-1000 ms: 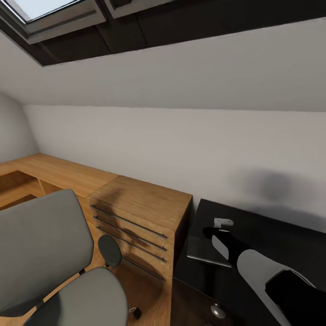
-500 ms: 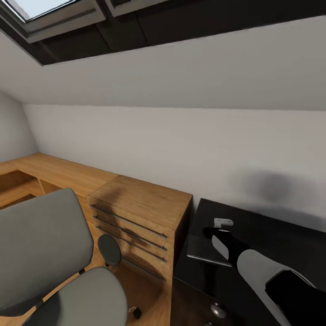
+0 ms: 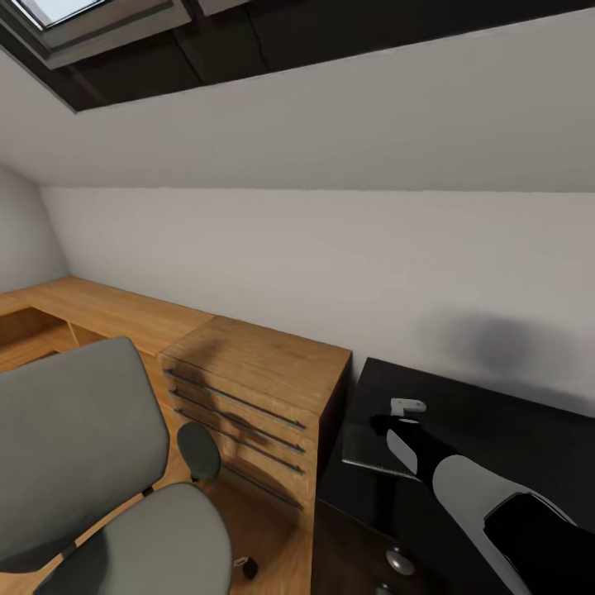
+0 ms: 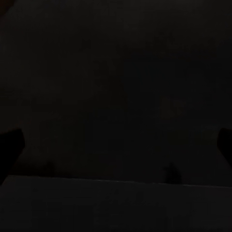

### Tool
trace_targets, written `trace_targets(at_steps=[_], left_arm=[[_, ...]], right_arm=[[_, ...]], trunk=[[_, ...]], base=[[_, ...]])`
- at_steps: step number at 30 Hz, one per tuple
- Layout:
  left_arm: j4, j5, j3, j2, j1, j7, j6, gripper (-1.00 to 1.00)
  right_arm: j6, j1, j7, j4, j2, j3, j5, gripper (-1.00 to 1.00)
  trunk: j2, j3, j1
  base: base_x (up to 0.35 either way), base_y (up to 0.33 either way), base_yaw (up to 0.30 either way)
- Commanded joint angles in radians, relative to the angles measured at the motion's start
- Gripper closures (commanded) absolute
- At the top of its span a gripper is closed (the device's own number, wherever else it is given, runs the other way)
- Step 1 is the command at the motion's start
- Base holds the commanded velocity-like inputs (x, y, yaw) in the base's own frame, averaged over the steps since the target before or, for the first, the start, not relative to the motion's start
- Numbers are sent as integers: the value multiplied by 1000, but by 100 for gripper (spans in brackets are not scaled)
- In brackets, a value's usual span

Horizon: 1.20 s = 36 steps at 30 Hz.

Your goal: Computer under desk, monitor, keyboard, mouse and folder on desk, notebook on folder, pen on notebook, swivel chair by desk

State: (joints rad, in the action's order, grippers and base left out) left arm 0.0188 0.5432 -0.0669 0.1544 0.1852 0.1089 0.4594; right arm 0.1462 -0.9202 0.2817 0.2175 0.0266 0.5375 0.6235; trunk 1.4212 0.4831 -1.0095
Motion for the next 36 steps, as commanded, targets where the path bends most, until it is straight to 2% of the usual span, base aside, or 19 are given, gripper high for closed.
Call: trace_targets(at_steps=[1,10,22,36], left_arm=[[1,11,-7,0,0,5,1,-100],[1,11,-7,0,0,5,1,-100],[1,11,-6,2,0,5,-16,-100],[1,11,-5,2,0,5,-43,-100]], right_arm=[[7,0,7,3,1,8,5,-100],[7,0,7,3,1,8,5,-100],[7,0,7,3,1,9,5,-100],[7,0,7,3,1,9,5,-100]], trunk=[[8,4,-4],[71,32,-38],[71,32,-38],[169,76,-92]], base=[[0,0,0],[0,0,0],[0,0,0],[0,0,0]])
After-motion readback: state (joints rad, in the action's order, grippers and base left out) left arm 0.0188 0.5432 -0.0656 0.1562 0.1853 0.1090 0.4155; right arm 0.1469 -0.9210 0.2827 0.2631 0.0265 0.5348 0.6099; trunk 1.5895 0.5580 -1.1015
